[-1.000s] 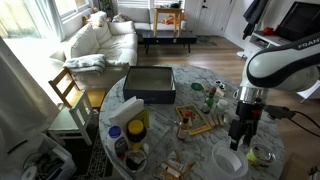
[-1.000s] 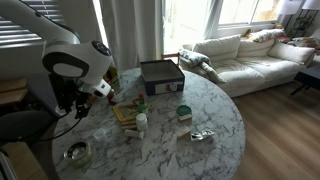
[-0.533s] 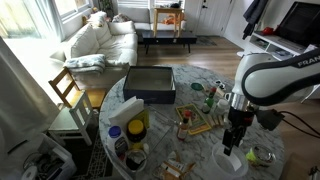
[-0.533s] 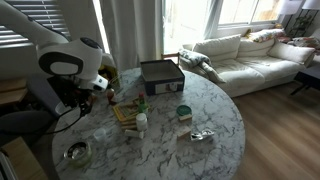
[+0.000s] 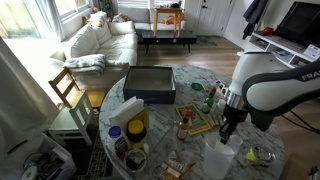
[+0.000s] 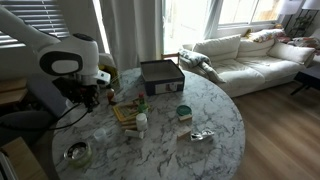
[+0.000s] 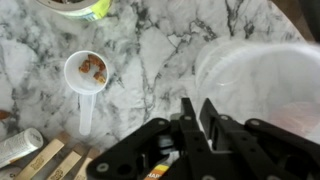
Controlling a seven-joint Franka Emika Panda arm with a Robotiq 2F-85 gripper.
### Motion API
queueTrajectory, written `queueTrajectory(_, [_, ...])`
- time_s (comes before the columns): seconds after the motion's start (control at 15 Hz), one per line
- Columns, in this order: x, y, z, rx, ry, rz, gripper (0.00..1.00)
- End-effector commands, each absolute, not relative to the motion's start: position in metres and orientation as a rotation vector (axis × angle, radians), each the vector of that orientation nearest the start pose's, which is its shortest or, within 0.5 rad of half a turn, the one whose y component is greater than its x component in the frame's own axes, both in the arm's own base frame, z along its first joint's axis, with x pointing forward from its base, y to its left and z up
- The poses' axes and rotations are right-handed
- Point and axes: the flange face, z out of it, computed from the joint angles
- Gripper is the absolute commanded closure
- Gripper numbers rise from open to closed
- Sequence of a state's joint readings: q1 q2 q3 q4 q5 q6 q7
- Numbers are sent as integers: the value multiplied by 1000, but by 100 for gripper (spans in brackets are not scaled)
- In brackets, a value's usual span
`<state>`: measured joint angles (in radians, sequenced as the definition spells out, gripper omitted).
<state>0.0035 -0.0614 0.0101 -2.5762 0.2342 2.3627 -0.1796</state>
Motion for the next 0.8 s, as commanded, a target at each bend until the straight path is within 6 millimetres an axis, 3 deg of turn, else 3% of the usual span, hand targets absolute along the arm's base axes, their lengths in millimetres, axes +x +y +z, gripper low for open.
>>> queueTrajectory(0.0, [426, 24, 288, -3050, -95, 121, 100])
queueTrajectory(0.4, [420, 47, 329, -3282, -222, -50, 99])
queueTrajectory(0.73, [414, 69, 326, -3421, -267, -98, 99])
